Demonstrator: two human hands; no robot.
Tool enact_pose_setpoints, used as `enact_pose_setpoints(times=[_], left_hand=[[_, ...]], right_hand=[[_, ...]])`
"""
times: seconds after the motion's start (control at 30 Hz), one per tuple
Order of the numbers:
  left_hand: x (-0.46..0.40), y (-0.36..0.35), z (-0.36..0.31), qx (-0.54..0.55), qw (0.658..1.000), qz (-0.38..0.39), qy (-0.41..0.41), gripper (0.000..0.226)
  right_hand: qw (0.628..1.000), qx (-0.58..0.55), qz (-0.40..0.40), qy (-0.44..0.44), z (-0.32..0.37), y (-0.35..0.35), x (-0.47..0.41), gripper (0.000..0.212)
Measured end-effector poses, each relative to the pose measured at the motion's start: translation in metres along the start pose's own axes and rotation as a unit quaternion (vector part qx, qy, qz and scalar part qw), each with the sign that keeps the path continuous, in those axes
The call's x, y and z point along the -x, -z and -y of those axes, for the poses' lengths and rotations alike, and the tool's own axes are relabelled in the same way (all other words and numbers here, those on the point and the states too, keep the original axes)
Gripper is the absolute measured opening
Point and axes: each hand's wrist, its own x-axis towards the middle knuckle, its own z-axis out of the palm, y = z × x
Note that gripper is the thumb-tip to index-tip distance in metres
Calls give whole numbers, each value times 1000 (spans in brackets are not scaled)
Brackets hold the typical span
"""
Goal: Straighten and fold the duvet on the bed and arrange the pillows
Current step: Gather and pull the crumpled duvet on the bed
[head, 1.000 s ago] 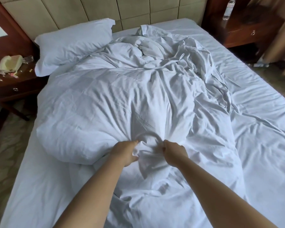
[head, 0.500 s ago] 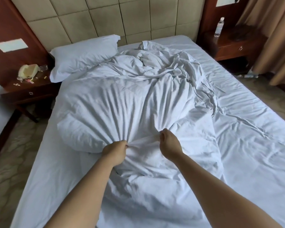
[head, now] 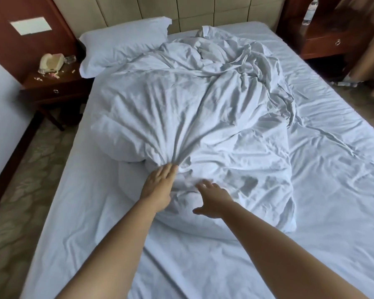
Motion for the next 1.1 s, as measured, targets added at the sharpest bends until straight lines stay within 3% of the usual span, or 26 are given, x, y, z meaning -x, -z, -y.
enact_pose_setpoints(times=[0.1,0.17,0.23,0.33,0.47,0.53,0.67,0.77,0.9,0.97,1.03,1.1], left_hand=[[8,-31,12,-31,985,-165,-38,64],[11,-46,18,-35,976,-206,-59,43],[13,-56,24,-28,990,-130,-41,46],[11,-76,30,-21,999,20,-24,74],[2,-89,27,-35,995,90,-11,100],[-5,-95,27,-52,992,113,-7,105],[-11,-111,21,-115,983,141,-22,103],[-4,-122,19,-141,984,95,-50,74],[21,-114,17,-122,989,43,-73,29],[43,-106,14,-119,989,47,-73,23],[74,-104,4,-115,989,56,-75,22],[113,-103,-14,-88,992,75,-58,25]], right_hand=[[999,41,24,15,2,-15,-10,94],[997,53,46,18,6,-30,-15,103],[996,61,56,18,11,-47,-19,111],[992,108,62,26,13,-73,-27,123],[980,182,78,-9,6,-94,-36,131],[982,185,31,-17,5,-99,-39,117],[981,170,-97,7,7,-105,-31,49],[988,143,-62,-12,21,-111,-14,26],[989,134,-70,-4,36,-117,20,26],[983,156,-92,25,41,-103,41,22],[980,187,-59,24,43,-90,65,14],[975,206,-70,48,42,-88,93,22]])
